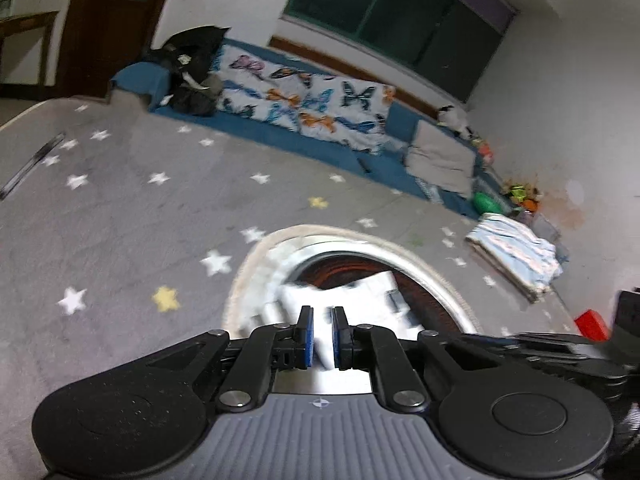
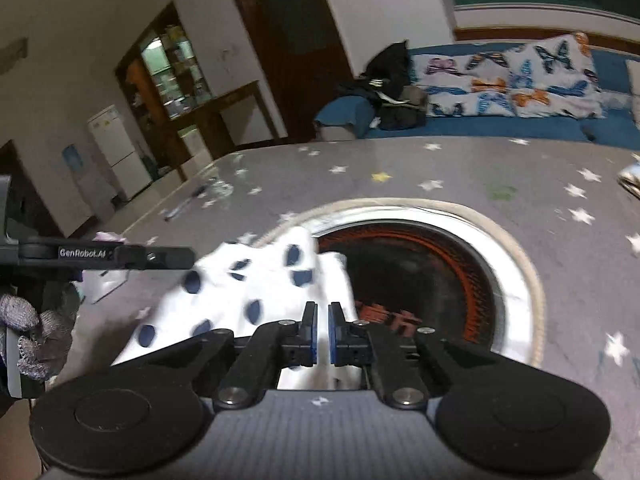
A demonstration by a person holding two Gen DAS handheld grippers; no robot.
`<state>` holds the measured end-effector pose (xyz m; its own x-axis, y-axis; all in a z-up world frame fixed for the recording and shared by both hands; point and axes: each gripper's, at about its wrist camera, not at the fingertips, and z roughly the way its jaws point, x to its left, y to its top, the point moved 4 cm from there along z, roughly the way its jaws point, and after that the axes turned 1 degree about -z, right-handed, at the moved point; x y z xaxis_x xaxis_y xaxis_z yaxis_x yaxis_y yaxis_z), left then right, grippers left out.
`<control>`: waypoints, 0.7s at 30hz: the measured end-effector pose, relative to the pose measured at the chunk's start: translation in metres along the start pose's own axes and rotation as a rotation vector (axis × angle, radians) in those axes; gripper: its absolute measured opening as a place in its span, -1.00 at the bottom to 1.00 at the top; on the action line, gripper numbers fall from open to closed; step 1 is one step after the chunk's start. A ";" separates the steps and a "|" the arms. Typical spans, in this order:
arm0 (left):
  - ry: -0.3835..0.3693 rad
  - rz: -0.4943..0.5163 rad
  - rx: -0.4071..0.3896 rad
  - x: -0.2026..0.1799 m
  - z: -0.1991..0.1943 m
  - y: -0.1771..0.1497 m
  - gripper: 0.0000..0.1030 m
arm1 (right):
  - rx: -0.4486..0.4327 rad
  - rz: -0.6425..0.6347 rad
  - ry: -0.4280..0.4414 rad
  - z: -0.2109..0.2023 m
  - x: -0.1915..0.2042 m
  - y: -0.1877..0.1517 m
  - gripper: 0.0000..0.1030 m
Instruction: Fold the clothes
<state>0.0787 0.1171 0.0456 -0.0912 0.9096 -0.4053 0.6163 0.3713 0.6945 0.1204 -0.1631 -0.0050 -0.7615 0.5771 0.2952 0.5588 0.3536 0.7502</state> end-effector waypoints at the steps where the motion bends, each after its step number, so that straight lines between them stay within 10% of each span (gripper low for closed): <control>1: -0.014 0.009 0.005 -0.006 0.002 0.001 -0.80 | 0.011 -0.012 0.001 0.004 0.003 0.000 -0.88; 21: -0.003 0.022 0.063 -0.013 0.031 -0.014 -0.80 | 0.076 -0.193 -0.007 -0.034 0.044 -0.027 -0.84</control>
<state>0.0956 0.0940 0.0222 -0.0746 0.9170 -0.3919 0.6659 0.3384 0.6649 0.0607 -0.1726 0.0083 -0.8548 0.4981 0.1459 0.4260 0.5128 0.7454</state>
